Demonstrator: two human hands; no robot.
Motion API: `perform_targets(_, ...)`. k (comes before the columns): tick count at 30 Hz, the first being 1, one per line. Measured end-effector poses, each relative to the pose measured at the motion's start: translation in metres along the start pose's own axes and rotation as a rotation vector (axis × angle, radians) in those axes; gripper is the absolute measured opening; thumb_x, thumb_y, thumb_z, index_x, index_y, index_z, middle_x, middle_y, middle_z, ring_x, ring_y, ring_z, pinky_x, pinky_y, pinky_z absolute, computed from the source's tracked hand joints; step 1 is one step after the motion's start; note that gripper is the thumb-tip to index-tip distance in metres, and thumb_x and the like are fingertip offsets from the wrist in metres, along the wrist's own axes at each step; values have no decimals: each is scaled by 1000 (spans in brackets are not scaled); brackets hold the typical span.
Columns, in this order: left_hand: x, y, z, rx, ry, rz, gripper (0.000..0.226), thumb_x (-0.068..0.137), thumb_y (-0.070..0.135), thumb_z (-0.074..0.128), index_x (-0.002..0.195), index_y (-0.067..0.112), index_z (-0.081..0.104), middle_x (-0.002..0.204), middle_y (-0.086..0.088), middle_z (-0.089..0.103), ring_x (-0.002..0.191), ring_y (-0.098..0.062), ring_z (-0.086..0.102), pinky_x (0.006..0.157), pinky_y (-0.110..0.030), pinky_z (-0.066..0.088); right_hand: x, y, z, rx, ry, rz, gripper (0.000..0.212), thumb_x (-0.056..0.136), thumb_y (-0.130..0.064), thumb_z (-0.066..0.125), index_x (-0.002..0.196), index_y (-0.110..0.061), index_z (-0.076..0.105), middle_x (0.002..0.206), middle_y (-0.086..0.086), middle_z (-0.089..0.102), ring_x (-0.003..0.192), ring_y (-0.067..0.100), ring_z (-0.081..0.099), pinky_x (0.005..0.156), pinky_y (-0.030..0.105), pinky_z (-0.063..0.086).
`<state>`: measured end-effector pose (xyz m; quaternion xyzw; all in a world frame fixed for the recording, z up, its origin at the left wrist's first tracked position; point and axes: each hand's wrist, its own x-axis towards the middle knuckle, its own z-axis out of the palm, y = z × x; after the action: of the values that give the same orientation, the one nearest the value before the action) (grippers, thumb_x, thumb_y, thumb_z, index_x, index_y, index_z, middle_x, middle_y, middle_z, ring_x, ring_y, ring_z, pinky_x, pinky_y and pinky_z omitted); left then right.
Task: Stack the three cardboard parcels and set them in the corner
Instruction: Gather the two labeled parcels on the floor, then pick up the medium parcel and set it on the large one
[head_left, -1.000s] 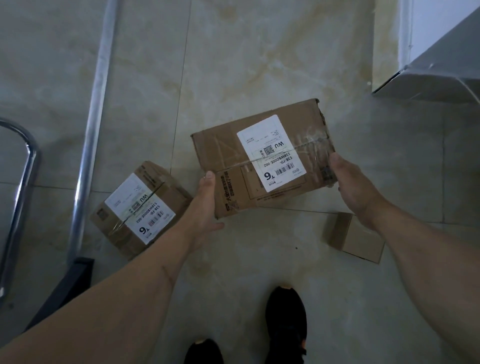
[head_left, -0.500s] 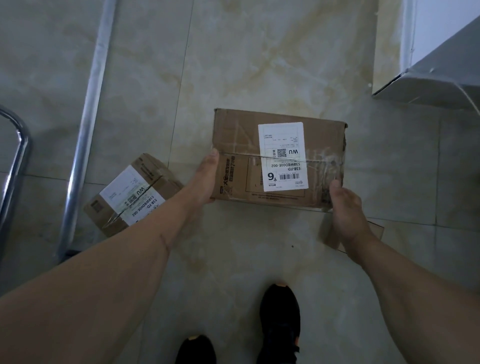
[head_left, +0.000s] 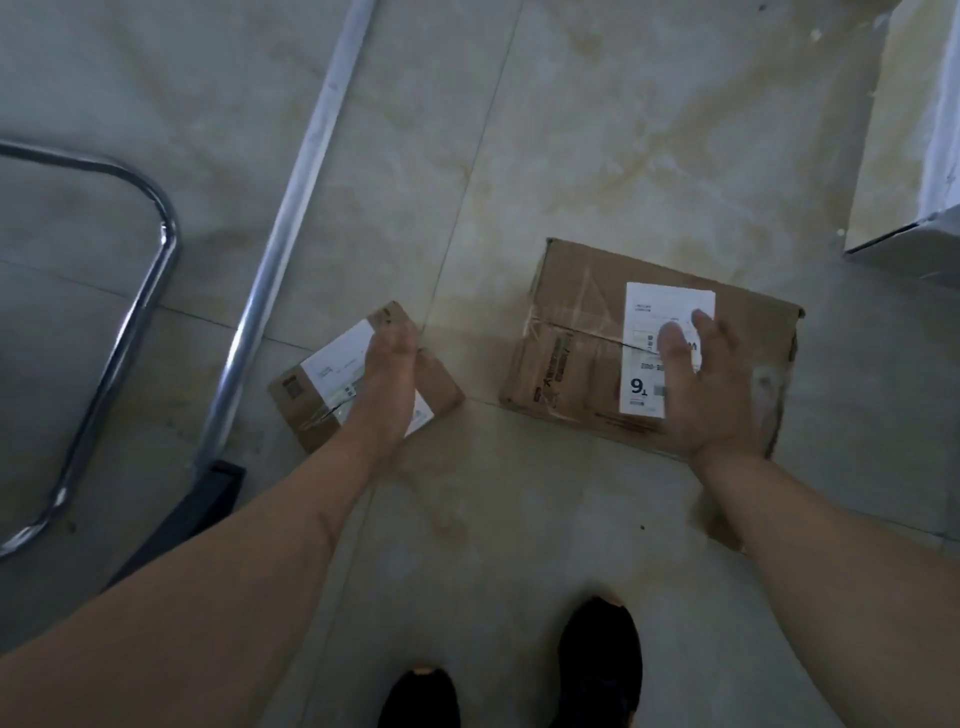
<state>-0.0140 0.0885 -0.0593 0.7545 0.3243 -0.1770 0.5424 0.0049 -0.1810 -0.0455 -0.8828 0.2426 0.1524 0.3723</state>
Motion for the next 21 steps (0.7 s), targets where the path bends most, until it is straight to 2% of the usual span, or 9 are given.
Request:
perform_targets(3, 2, -24, -44, 130, 193, -20, 76, 94, 54, 14, 141, 1, 42, 152, -24, 34, 141, -42, 28, 113, -59, 18, -9, -52, 39, 3, -136, -177, 72, 108, -51, 47, 167, -11, 41, 178, 14, 28, 166, 28, 25, 126, 30, 20)
perform_targets(5, 10, -58, -67, 75, 259, -110, 91, 85, 80, 13, 137, 10, 42, 150, -19, 36, 138, -39, 35, 109, -62, 30, -18, -78, 64, -33, -246, -237, 74, 106, -53, 50, 167, -13, 40, 178, 11, 31, 165, 26, 29, 124, 28, 23)
perform_targets(7, 19, -92, -88, -78, 302, -202, 98, 73, 94, 15, 135, 27, 49, 150, -3, 43, 139, -26, 39, 112, -56, 28, -29, -100, 94, -81, -430, -243, 72, 110, -54, 48, 171, -17, 35, 180, 6, 29, 167, 22, 26, 128, 29, 20)
perform_targets(9, -3, -74, -96, -265, 250, -274, 82, 82, 86, 13, 138, 38, 49, 148, 19, 34, 140, -7, 26, 115, -43, 18, -35, -113, 118, -118, -583, -268, 71, 112, -54, 39, 173, -19, 28, 183, 3, 23, 170, 19, 18, 132, 31, 14)
perform_targets(11, -17, -70, -100, -393, 186, -327, 66, 98, 65, 11, 151, 32, 31, 134, 18, 29, 131, -3, 22, 115, -40, 15, -36, -119, 138, -118, -669, -248, 71, 113, -54, 33, 174, -17, 26, 184, 4, 19, 171, 19, 14, 133, 33, 11)
perform_targets(12, -19, -78, -102, -430, 157, -353, 66, 100, 62, 11, 155, 28, 25, 140, 15, 31, 137, -7, 23, 116, -41, 14, -35, -120, 147, -107, -694, -231, 70, 114, -53, 32, 173, -16, 28, 183, 6, 22, 171, 20, 14, 133, 33, 11)
perform_targets(14, -18, -93, -102, -498, 145, -407, 73, 96, 68, 13, 157, 28, 17, 160, 8, 24, 147, -18, 19, 119, -45, 14, -36, -127, 163, -67, -755, -187, 68, 113, -59, 30, 166, -19, 44, 173, 11, 39, 165, 27, 27, 132, 38, 18)
perform_targets(17, -11, -111, -102, -575, 66, -453, 78, 90, 76, 13, 155, 34, 24, 162, 8, 25, 148, -23, 21, 118, -48, 16, -19, -101, 201, -27, -819, -149, 104, 78, -104, 34, 152, -35, 56, 153, 8, 58, 145, 34, 55, 123, 60, 42)
perform_targets(21, -9, -122, -97, -595, -73, -413, 76, 87, 80, 10, 135, 44, 56, 136, 12, 59, 129, -16, 48, 102, -40, 29, -18, -95, 206, 56, -854, -75, 102, 73, -94, 42, 146, -24, 60, 142, 7, 72, 130, 33, 71, 111, 58, 56)
